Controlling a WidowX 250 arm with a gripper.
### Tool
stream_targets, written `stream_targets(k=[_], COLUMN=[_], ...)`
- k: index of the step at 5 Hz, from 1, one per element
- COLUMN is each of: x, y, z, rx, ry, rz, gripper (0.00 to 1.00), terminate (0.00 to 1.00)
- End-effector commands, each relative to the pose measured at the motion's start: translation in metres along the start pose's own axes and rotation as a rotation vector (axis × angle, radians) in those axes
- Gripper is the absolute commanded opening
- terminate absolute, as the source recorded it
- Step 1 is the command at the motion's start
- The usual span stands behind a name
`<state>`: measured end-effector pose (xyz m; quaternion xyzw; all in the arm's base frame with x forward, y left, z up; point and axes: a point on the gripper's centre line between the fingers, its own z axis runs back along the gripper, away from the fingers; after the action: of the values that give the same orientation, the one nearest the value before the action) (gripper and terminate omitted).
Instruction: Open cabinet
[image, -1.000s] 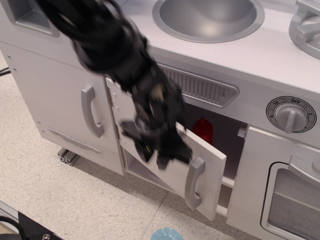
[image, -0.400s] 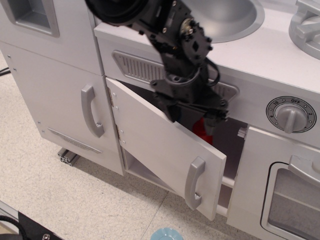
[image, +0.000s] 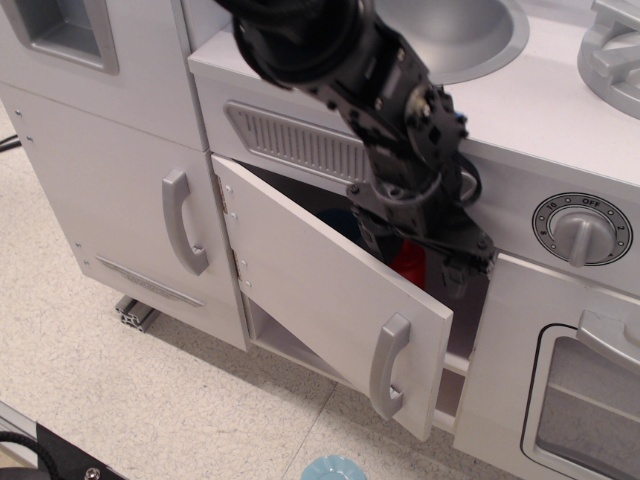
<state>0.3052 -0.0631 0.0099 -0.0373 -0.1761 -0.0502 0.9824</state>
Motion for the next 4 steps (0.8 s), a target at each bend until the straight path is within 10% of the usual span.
stream_targets(k=[1,4], x=[-0.007,-0.043], y=[0.007,0.069], z=[0.008,0.013], rx=[0.024,0.116], ry=[0.008,0.106], rz=[-0.017,0.057], gripper=[1.00,1.00], terminate=[0.00,0.00])
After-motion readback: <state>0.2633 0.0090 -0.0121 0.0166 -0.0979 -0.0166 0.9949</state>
